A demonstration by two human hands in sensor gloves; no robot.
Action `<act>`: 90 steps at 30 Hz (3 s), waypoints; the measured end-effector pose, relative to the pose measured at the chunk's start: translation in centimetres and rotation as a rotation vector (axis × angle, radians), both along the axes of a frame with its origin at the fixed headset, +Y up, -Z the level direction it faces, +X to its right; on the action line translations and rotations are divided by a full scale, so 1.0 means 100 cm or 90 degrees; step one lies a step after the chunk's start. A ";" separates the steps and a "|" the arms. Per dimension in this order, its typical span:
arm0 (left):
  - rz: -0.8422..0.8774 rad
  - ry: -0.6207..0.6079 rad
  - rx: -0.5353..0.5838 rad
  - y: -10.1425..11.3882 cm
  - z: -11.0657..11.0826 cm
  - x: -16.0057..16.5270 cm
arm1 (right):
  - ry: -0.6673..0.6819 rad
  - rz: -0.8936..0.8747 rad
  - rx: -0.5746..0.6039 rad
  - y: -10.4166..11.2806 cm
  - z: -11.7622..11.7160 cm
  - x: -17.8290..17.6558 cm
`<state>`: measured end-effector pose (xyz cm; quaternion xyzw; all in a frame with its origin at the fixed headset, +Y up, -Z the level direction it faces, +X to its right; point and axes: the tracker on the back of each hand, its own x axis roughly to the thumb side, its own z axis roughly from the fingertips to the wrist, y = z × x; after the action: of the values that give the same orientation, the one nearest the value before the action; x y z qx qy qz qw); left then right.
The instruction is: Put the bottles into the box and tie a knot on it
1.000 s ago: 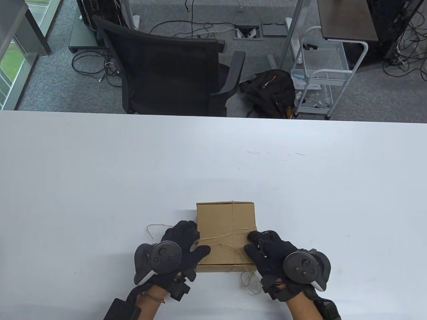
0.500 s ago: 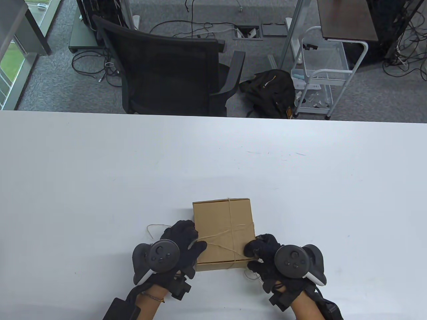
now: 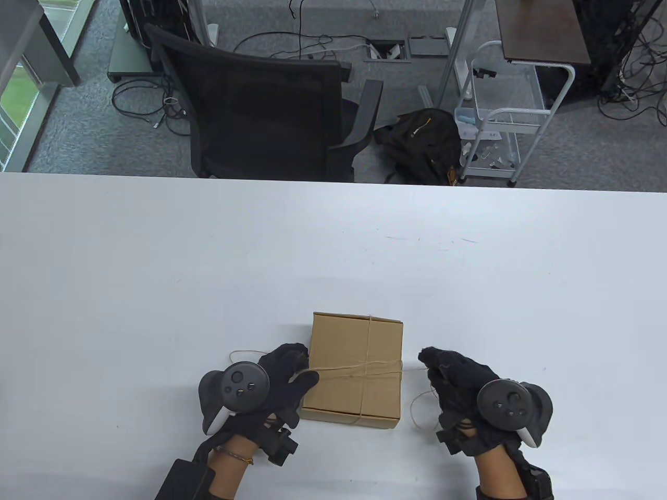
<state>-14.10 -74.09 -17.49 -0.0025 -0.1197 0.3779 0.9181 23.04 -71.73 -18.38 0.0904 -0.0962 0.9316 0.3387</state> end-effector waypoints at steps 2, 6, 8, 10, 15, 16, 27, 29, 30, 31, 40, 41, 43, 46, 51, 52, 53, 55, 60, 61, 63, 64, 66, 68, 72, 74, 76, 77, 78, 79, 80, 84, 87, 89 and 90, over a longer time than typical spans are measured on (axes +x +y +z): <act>-0.008 0.004 0.007 0.000 0.001 0.001 | -0.048 -0.017 -0.050 -0.009 -0.001 0.011; -0.014 0.005 0.009 0.001 0.001 0.001 | -0.090 -0.162 -0.022 -0.010 0.001 0.024; -0.014 0.004 0.008 0.000 0.001 0.001 | -0.059 -0.240 0.030 -0.006 0.002 0.022; -0.013 0.004 0.009 0.000 0.002 0.002 | 0.027 -0.257 0.056 -0.001 0.004 0.014; -0.023 0.005 0.023 0.001 0.004 0.004 | 0.302 -0.081 -0.015 -0.007 0.013 -0.051; -0.029 0.002 0.025 0.002 0.005 0.005 | 0.325 -0.016 -0.037 -0.011 0.015 -0.067; 0.141 -0.145 -0.014 0.031 0.002 -0.021 | 0.328 0.143 -0.058 -0.029 0.018 -0.097; 0.172 -0.198 -0.045 0.030 -0.001 -0.024 | 0.329 0.148 -0.050 -0.029 0.018 -0.097; 0.192 -0.228 -0.071 0.029 -0.001 -0.025 | 0.325 0.142 -0.043 -0.029 0.018 -0.097; 0.201 -0.254 -0.089 0.027 -0.002 -0.024 | 0.328 0.135 -0.044 -0.030 0.018 -0.097; -0.042 -0.283 -0.083 0.032 0.005 -0.003 | 0.335 0.148 -0.039 -0.029 0.018 -0.097; -0.077 -0.269 -0.076 0.032 0.005 -0.004 | 0.338 0.154 -0.043 -0.029 0.018 -0.097; -0.079 -0.265 -0.071 0.032 0.003 -0.008 | 0.340 0.155 -0.043 -0.029 0.019 -0.098; -0.075 -0.232 -0.085 0.029 -0.001 -0.022 | 0.342 0.148 -0.049 -0.029 0.018 -0.097; -0.022 -0.028 -0.118 0.015 -0.011 -0.053 | 0.344 0.154 -0.050 -0.029 0.019 -0.098; -0.036 0.029 -0.115 0.013 -0.010 -0.058 | 0.347 0.156 -0.052 -0.029 0.019 -0.098; -0.035 0.082 -0.078 0.013 -0.008 -0.059 | 0.348 0.155 -0.053 -0.029 0.019 -0.098; -0.032 0.076 -0.017 0.016 -0.005 -0.051 | 0.352 0.154 -0.054 -0.029 0.019 -0.098; -0.010 -0.074 0.060 0.024 0.006 -0.001 | 0.380 0.158 -0.058 -0.028 0.020 -0.099; -0.024 -0.082 0.071 0.025 0.007 0.005 | 0.387 0.160 -0.059 -0.028 0.020 -0.099; -0.089 -0.111 0.072 0.026 0.009 0.019 | 0.384 0.159 -0.056 -0.028 0.021 -0.099; -0.126 -0.131 0.065 0.022 0.010 0.024 | 0.384 0.158 -0.058 -0.028 0.021 -0.099; -0.118 -0.102 0.087 0.020 0.012 0.025 | 0.384 0.158 -0.059 -0.028 0.022 -0.099; -0.098 -0.104 0.065 0.019 0.010 0.027 | 0.385 0.156 -0.049 -0.028 0.023 -0.101; -0.124 -0.101 0.047 0.022 0.011 0.029 | 0.413 0.102 -0.048 -0.027 0.023 -0.100; -0.124 -0.094 0.063 0.022 0.013 0.032 | 0.429 0.082 -0.051 -0.027 0.023 -0.098; -0.136 -0.095 0.072 0.024 0.014 0.035 | 0.437 0.075 -0.047 -0.026 0.023 -0.097; -0.162 -0.097 0.090 0.023 0.016 0.038 | 0.439 0.077 -0.048 -0.026 0.023 -0.098; -0.179 -0.098 0.108 0.023 0.017 0.040 | 0.442 0.082 -0.049 -0.026 0.023 -0.098; -0.187 -0.099 0.114 0.024 0.017 0.041 | 0.439 0.089 -0.047 -0.025 0.023 -0.098; -0.190 -0.110 0.116 0.023 0.018 0.042 | 0.436 0.103 -0.039 -0.024 0.023 -0.098; -0.112 -0.120 0.139 0.026 0.018 0.035 | 0.418 0.138 -0.016 -0.021 0.025 -0.101; -0.051 -0.113 0.151 0.025 0.017 0.027 | 0.387 0.176 0.018 -0.018 0.026 -0.104; -0.021 -0.115 0.150 0.023 0.016 0.024 | 0.386 0.186 0.025 -0.017 0.027 -0.106; 0.032 -0.116 0.134 0.022 0.015 0.022 | 0.381 0.192 0.027 -0.016 0.027 -0.107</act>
<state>-11.90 -71.87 -16.02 0.0625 -0.2420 0.3842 0.8888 12.30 -73.35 -15.68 0.3803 0.0023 0.9012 0.2079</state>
